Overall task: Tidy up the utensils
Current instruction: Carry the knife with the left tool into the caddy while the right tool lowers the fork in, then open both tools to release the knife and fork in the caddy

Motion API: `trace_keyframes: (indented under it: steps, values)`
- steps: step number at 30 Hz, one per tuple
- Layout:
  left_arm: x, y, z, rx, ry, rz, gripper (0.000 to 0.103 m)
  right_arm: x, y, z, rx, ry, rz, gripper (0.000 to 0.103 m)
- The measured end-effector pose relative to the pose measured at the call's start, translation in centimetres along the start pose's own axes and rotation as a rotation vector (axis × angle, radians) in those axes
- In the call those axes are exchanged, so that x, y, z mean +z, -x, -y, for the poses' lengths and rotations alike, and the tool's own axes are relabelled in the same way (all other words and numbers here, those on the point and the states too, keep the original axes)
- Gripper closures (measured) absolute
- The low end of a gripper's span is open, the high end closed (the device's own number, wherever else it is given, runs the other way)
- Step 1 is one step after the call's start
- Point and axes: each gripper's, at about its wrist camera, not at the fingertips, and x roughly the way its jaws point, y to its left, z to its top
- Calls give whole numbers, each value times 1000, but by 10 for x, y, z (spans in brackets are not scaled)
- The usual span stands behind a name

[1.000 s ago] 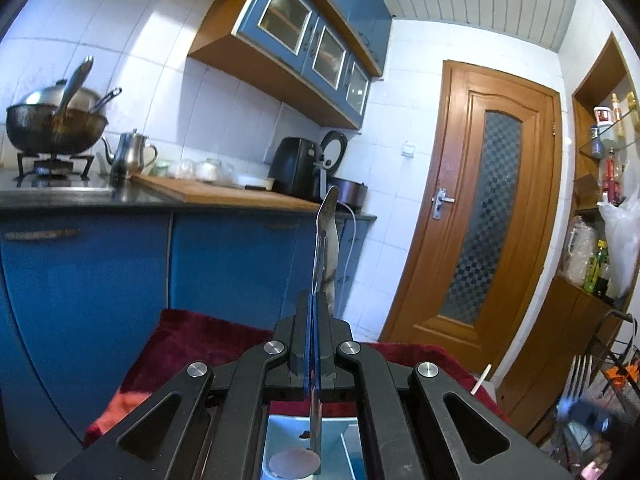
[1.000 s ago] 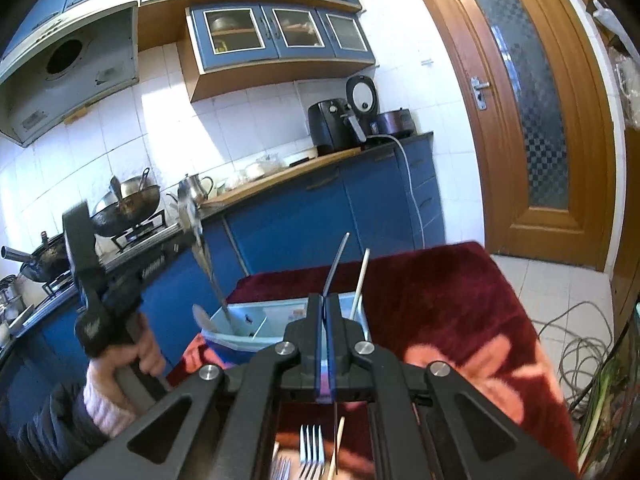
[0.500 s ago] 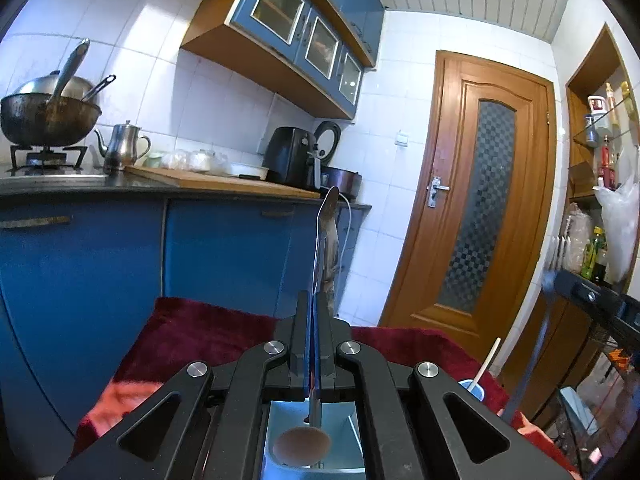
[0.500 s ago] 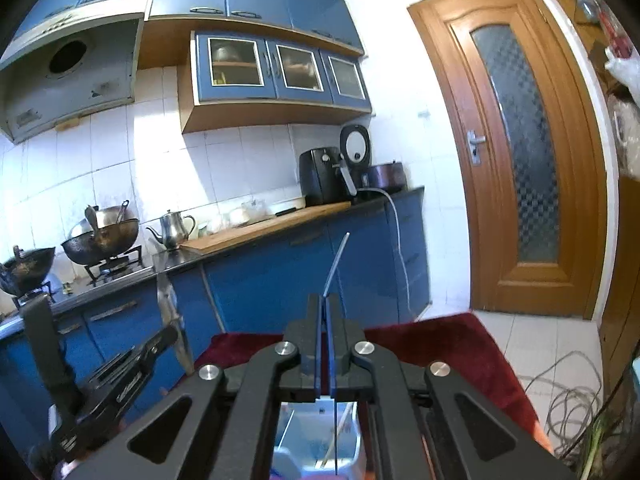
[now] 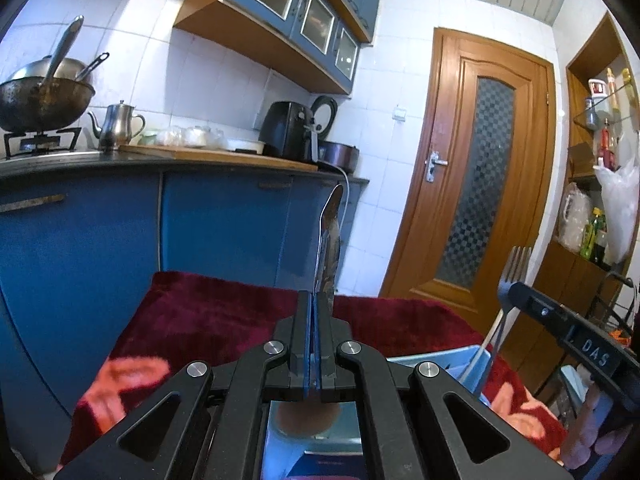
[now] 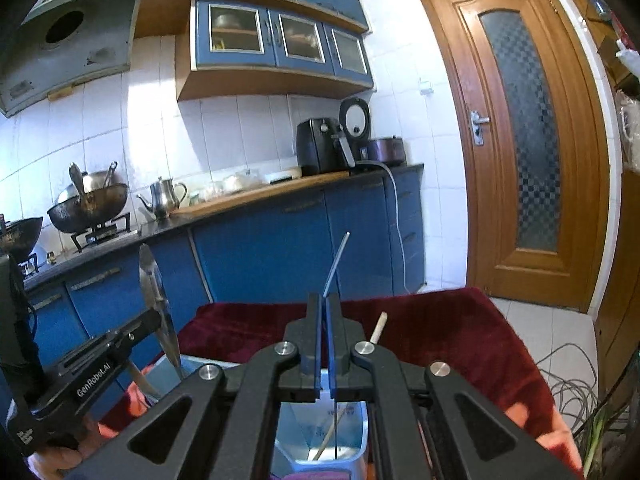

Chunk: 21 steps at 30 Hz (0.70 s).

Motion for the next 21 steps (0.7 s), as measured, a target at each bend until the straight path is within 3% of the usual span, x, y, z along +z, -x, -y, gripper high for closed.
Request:
trace_keyframes:
  steps: [9, 12, 21]
  values:
    - [0, 8, 10, -21, -27, -34, 86, -13, -6, 5, 41, -25, -98, 98]
    - [2, 14, 11, -27, -27, -37, 85, -11, 0, 6, 53, -30, -92, 89]
    - [7, 35, 17, -41, -15, -65, 85, 1, 30, 1, 73, -31, -53, 88]
